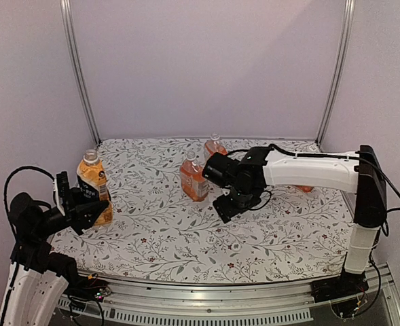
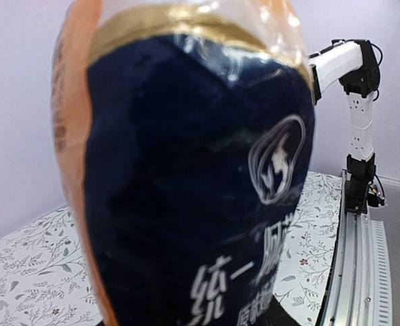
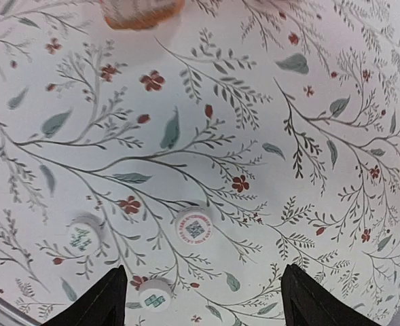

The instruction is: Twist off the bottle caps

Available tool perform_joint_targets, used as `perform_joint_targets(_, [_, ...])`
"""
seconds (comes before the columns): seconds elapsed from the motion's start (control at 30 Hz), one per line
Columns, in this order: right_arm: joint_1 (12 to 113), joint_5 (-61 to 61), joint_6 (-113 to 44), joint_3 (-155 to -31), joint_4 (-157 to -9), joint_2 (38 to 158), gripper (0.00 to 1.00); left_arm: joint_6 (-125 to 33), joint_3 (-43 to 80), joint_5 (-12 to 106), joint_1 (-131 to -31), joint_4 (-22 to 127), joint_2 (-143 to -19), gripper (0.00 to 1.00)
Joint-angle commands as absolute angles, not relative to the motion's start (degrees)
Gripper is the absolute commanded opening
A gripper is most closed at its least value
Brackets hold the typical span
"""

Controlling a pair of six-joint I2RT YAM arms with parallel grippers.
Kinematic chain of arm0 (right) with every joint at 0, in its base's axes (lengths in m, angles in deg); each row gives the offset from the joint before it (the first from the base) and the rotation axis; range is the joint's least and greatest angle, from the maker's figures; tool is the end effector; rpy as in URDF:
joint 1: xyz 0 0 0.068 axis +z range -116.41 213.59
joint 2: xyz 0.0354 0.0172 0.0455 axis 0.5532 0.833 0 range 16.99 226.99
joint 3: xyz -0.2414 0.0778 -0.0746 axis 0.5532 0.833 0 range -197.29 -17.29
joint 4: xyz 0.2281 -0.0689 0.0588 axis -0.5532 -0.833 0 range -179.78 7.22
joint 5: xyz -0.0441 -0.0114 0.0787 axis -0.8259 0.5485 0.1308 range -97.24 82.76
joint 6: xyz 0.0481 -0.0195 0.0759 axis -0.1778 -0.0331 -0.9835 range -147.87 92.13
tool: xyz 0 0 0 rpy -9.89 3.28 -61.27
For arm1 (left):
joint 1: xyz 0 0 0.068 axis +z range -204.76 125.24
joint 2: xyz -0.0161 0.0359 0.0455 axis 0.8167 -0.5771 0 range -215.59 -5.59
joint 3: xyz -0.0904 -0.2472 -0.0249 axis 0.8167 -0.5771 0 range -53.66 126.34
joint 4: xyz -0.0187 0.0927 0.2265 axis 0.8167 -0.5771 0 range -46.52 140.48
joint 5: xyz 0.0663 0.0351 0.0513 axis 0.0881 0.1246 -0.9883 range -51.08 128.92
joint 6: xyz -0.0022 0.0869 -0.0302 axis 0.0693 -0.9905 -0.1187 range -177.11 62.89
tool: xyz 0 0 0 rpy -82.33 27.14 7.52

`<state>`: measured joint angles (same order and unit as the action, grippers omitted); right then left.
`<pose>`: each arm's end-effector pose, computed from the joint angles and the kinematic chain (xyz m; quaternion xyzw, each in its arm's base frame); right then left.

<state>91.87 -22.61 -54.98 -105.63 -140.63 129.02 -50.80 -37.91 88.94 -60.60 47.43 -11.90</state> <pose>0.2136 0.3041 0.1616 -0.2561 0.9546 -0.0485 0.1442 0.1005 -0.0740 0.2523 0.3127 0.6053 -0.3518 0.6419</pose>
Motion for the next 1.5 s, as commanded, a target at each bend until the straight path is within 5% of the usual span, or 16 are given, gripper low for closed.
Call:
perform_joint_targets(0.0, [101.32,-25.83,-40.48,-113.11,-128.60,117.56,0.79,-49.26,-39.33,92.69,-59.93,49.49,-11.48,0.39])
perform_joint_targets(0.1, [106.40,-12.61,-26.63,-113.71,-111.28,113.79,0.83,-49.00,-39.42,93.57,-59.94,49.39,-11.37,0.39])
perform_joint_targets(0.23, [107.09,-0.83,-28.35,-119.44,-95.05,116.32,0.86,-49.01,-39.42,93.78,-59.66,49.48,-11.31,0.39])
perform_joint_targets(0.67, [109.31,-1.48,-40.39,-150.98,-92.91,143.10,0.81,-49.09,-39.63,94.38,-59.52,51.51,-10.37,0.39])
perform_joint_targets(0.77, [109.27,0.12,-41.70,-150.98,-92.88,144.28,0.70,-49.11,-39.61,94.46,-59.49,51.59,-10.11,0.39])
perform_joint_targets(0.93, [109.32,1.10,-44.39,-149.97,-92.77,144.88,0.36,-49.10,-39.60,94.46,-59.56,51.48,-10.16,0.39])
perform_joint_targets(1.1, [109.35,2.44,-44.66,-148.31,-92.88,144.11,0.26,-49.11,-39.60,94.48,-59.59,51.43,-10.27,0.39])
perform_joint_targets(1.17, [109.22,2.60,-44.41,-147.39,-92.80,143.41,0.24,-49.00,-39.66,94.34,-59.59,51.42,-10.28,0.47])
perform_joint_targets(1.33, [108.66,-1.25,-42.82,-142.41,-92.83,139.09,0.20,-48.59,-39.68,93.12,-59.52,51.26,-10.39,0.98])
perform_joint_targets(1.47, [107.09,-6.11,-41.85,-133.30,-92.88,131.15,0.17,-48.45,-39.68,92.69,-59.45,51.06,-10.13,1.00])
